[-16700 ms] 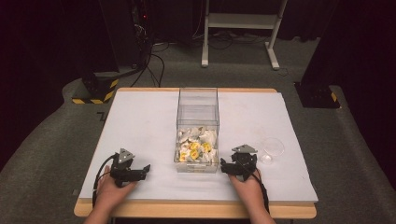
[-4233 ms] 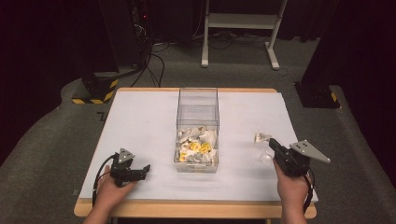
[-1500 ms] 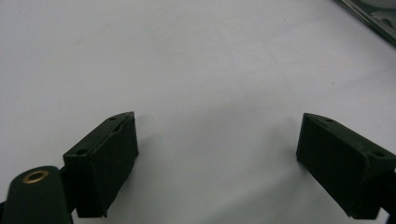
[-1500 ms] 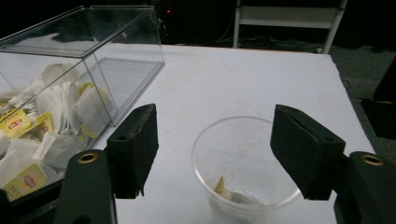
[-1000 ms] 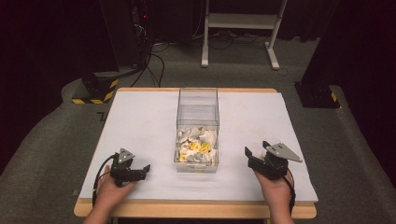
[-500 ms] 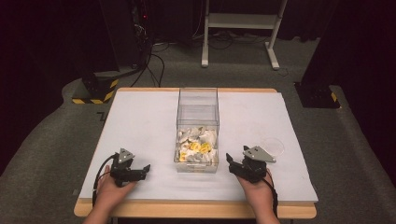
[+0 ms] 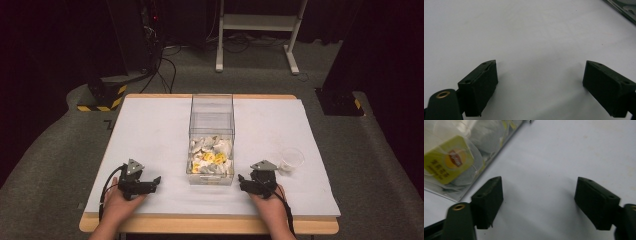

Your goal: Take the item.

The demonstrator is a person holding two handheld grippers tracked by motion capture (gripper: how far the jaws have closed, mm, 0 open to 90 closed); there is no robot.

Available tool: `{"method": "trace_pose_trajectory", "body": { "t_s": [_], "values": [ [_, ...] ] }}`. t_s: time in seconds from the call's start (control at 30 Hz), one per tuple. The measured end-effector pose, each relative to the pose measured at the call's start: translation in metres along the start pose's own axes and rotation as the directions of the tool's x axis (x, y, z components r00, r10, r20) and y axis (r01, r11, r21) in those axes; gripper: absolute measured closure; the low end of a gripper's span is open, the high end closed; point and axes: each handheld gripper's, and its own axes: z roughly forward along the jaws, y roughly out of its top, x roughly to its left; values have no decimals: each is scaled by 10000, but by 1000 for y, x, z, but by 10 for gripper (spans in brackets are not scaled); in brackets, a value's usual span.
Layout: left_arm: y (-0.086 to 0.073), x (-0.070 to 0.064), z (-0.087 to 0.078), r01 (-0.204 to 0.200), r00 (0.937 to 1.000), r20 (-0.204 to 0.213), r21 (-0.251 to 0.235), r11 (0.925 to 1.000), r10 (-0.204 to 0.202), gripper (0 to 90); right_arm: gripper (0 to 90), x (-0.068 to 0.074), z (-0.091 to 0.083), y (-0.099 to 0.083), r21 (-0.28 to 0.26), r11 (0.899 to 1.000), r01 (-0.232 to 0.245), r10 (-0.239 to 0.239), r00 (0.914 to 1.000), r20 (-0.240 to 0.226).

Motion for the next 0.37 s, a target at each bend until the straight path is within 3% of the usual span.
{"method": "trace_pose_trajectory", "body": {
  "t_s": [0.37],
  "values": [
    [0, 0, 0, 21, 10000, -1, -12, 10000, -21, 129, 205, 0, 1, 0, 24, 10000, 20, -20, 10000, -9]
  ]
}}
